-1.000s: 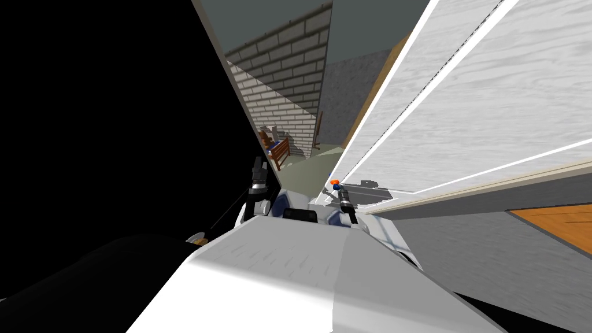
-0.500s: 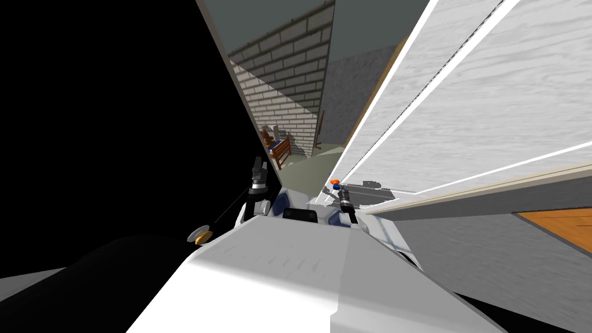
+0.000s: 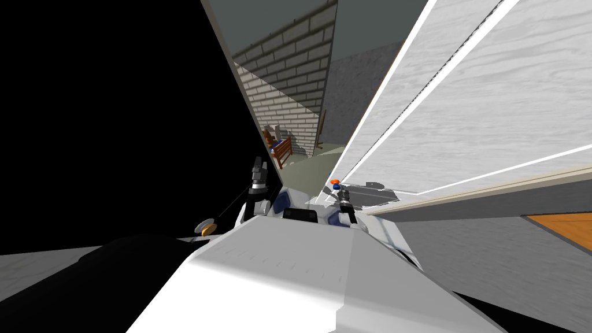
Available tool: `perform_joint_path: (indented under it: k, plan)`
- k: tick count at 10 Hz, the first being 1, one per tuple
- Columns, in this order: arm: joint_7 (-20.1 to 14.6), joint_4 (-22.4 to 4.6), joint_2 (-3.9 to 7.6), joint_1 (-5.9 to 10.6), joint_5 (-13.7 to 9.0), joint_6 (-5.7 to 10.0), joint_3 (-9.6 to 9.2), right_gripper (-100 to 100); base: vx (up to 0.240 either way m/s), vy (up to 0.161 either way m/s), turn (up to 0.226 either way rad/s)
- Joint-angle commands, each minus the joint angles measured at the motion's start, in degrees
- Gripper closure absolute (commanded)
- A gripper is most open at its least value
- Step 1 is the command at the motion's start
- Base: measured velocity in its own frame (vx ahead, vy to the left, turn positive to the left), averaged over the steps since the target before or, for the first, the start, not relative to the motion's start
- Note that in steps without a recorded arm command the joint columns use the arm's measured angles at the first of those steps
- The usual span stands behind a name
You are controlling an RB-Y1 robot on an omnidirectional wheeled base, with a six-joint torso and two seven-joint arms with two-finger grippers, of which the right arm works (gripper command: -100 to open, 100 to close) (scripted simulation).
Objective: Pull the door open
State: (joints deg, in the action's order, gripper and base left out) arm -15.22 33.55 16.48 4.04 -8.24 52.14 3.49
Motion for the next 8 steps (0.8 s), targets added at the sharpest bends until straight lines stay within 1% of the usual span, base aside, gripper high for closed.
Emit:
perform_joint_path:
  k: [1, 4, 5, 6, 7, 8]
  plan:
    - [-1.6, 1.4, -1.08, 0.24, -0.1, -0.20, -1.25, 100, -0.035, -0.019, 0.039]
    - [-1.6, 1.4, -1.08, 0.24, -0.1, -0.20, -1.25, 100, -0.004, 0.002, -0.008]
    - [-4.0, 1.4, -1.07, 0.35, -1.1, -0.33, -1.78, 100, -0.033, -0.017, 0.057]
    - [-5.7, 1.4, -1.06, 0.46, -2.2, -0.47, -2.30, 100, -0.069, -0.024, 0.090]
    - [-6.4, 1.1, -1.06, 0.46, -2.2, -0.47, -2.30, 100, -0.052, -0.021, 0.037]
    - [-6.4, 1.4, -1.06, 0.46, -2.2, -0.47, -2.30, 100, -0.025, -0.011, 0.009]
